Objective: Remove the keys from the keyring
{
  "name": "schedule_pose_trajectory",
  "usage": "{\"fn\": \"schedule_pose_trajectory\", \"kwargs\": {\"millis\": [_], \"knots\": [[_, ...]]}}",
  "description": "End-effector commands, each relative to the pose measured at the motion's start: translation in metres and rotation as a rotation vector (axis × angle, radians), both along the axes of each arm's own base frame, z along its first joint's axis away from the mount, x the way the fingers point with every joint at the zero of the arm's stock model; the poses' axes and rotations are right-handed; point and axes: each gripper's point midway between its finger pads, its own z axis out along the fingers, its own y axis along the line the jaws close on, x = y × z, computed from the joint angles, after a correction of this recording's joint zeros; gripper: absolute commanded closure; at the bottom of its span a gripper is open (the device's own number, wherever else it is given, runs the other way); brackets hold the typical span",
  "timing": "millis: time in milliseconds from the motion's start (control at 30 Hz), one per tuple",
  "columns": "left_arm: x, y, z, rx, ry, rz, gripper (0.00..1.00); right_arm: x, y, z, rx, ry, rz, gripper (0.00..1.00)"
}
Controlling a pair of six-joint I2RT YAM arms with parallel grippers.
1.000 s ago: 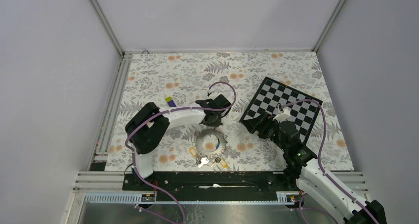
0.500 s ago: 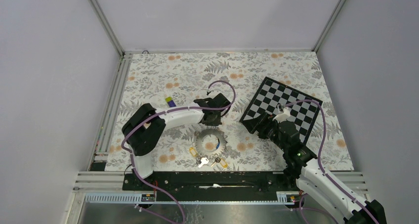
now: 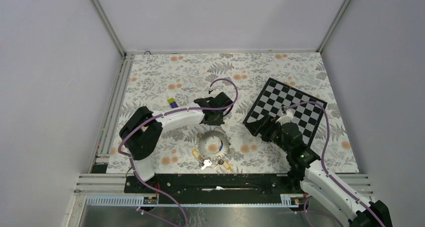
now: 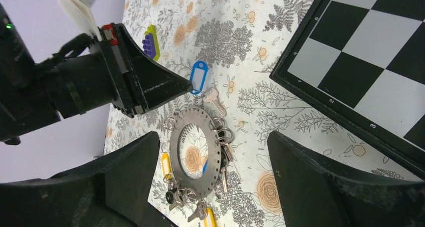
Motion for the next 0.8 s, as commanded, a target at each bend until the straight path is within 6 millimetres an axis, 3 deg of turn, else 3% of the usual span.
{"fn": "schedule_pose_trajectory", "kwargs": {"millis": [0, 100, 233, 333, 767], "knots": [[0.013, -0.01, 0.031, -0.051, -0.074, 0.006, 1.0, -0.002, 0.007, -0.001, 0.036, 0.002, 0.022, 0.13], [0.013, -0.011, 0.033, -0.057, -0.076, 0.006, 1.0, -0.003, 0.011, -0.001, 0.063, -0.017, 0.045, 0.13], [0.013, -0.013, 0.037, -0.069, -0.079, 0.004, 1.0, 0.0, 0.012, 0.0, 0.068, -0.071, 0.048, 0.26], [0.014, -0.014, 0.04, -0.074, -0.085, 0.005, 1.0, 0.006, 0.013, -0.003, 0.046, -0.09, 0.052, 0.3], [0.017, -0.021, 0.045, -0.094, -0.086, 0.0, 1.0, 0.024, 0.055, -0.009, 0.037, -0.107, 0.234, 0.3]]}}
